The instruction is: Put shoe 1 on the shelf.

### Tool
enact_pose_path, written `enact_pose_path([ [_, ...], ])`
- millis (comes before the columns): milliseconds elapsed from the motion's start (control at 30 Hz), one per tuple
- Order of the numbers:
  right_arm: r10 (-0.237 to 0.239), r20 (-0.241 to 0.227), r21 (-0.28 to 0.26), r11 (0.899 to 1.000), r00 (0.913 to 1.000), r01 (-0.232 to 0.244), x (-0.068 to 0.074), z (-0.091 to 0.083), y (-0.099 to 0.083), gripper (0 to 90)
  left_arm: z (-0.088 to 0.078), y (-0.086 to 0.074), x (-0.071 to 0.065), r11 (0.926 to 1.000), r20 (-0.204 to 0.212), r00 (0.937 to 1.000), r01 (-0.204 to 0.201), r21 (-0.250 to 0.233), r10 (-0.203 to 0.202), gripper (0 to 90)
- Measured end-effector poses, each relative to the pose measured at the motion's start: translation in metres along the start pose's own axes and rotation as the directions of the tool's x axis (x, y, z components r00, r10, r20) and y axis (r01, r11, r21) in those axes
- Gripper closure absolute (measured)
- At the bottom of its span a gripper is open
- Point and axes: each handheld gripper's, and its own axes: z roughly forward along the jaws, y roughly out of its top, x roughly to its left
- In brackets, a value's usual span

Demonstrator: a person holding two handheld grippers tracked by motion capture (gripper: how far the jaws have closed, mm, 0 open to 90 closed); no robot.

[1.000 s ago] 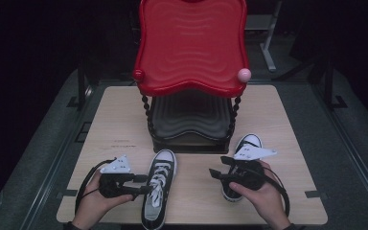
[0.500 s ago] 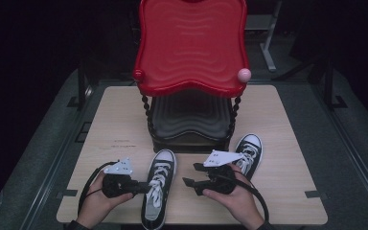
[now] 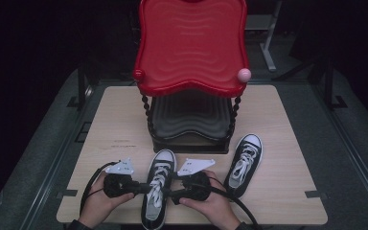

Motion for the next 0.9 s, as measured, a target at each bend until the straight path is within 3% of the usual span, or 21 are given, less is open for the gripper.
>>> enact_pose_path([
  [200, -0.011, 0.001, 0.010, 1.000, 0.9999, 0.011, 0.005, 0.019, -0.001, 42.6, 0.000, 0.000, 0.000, 1.0000, -0.001, 1.0000, -0.005, 0.003, 0.005, 87.1],
  [300, 0.003, 0.000, 0.020, 1.000, 1.0000, -0.003, 0.003, 0.020, -0.003, 56.8, -0.001, 0.000, 0.000, 1.0000, -0.001, 1.0000, -0.003, 0.002, 0.003, 87.2],
  [333, 0.003, 0.000, 0.020, 1.000, 1.0000, -0.003, 0.003, 0.020, -0.003, 56.8, -0.001, 0.000, 0.000, 1.0000, -0.001, 1.0000, -0.003, 0.002, 0.003, 87.2],
  [467, 0.012, -0.015, 0.043, 0.999, 0.9998, -0.012, -0.001, 0.018, -0.009, 73.2, -0.003, 0.001, 0.001, 1.0000, -0.002, 1.0000, -0.003, -0.001, 0.003, 87.4],
  [633, 0.056, -0.041, 0.054, 0.997, 0.9976, -0.054, -0.004, 0.018, -0.012, 83.1, -0.004, 0.001, 0.001, 1.0000, -0.002, 1.0000, -0.004, 0.000, 0.004, 87.6],
  [900, 0.070, -0.043, 0.041, 0.997, 0.9966, -0.068, -0.004, 0.012, -0.010, 84.6, -0.010, 0.004, -0.002, 0.9999, 0.010, 0.9999, -0.010, -0.012, 0.010, 87.7],
])
